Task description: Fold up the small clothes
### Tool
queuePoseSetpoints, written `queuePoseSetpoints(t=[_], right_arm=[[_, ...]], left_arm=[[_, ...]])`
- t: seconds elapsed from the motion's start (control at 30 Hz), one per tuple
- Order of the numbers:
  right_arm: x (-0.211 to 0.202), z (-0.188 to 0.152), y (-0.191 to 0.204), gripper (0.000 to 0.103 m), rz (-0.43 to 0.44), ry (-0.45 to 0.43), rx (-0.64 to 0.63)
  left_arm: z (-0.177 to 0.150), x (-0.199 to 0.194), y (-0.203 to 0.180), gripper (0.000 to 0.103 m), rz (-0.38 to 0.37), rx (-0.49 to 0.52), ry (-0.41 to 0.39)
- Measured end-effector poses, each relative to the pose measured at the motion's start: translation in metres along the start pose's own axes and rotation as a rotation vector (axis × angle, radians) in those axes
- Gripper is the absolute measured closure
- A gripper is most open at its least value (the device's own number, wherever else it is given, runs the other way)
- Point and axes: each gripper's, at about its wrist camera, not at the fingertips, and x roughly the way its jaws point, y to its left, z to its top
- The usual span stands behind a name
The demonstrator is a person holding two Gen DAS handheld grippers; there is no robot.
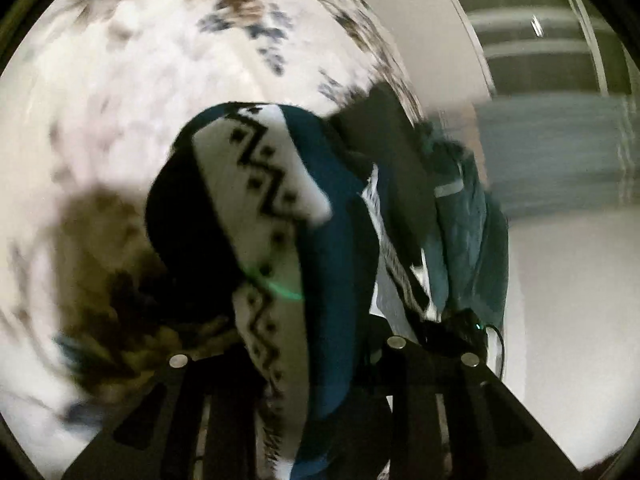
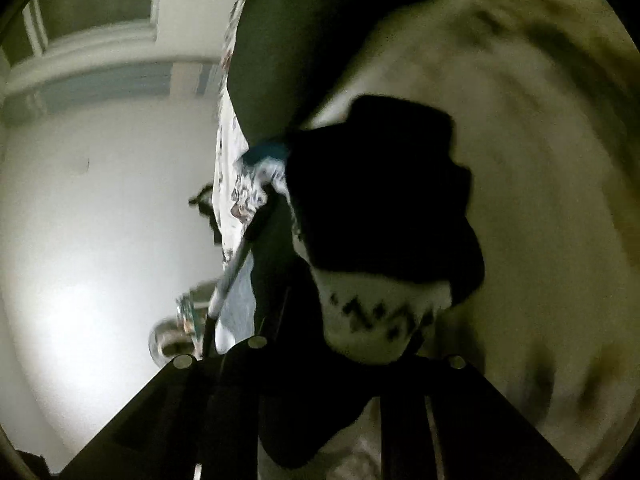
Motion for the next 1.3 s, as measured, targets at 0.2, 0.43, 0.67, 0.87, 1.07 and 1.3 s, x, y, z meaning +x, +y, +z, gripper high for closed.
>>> queuePoseSetpoints(t=[0.2, 0.43, 0.67, 0.87, 1.07, 1.3], right_arm=[[-0.047, -0.147, -0.014, 0.085, -0.096, -0.109, 0.142], [-0.030, -0.208, -0.069, 0.054, -0.248, -0.011, 0.264], [-0.074, -0.217, -0.068, 0.046, -0.450, 0.133, 0.302], [-0.102, -0.205, -0.006, 0.046, -0.574, 0.262, 0.112], [0.031, -0.143, 0.131, 0.044, -0.590, 0.365, -0.425], [0.252, -0.146, 0.223, 0.044, -0.630, 0.704, -0.980]], left_arm=[[-0.025, -0.005, 0.014, 0.080, 0.085, 0.125, 0.249], [-0.056, 0.012, 0.072, 0.048, 0.168, 0.003, 0.324], [-0.073, -0.037, 0.055, 0.046, 0.189, -0.007, 0.159], [-0.078, -0.055, 0.067, 0.033, 0.240, 0.002, 0.050], [-0.090, -0.043, 0.092, 0.033, 0.177, -0.043, -0.026], [-0.103, -0.045, 0.091, 0.073, 0.079, -0.048, -0.126]])
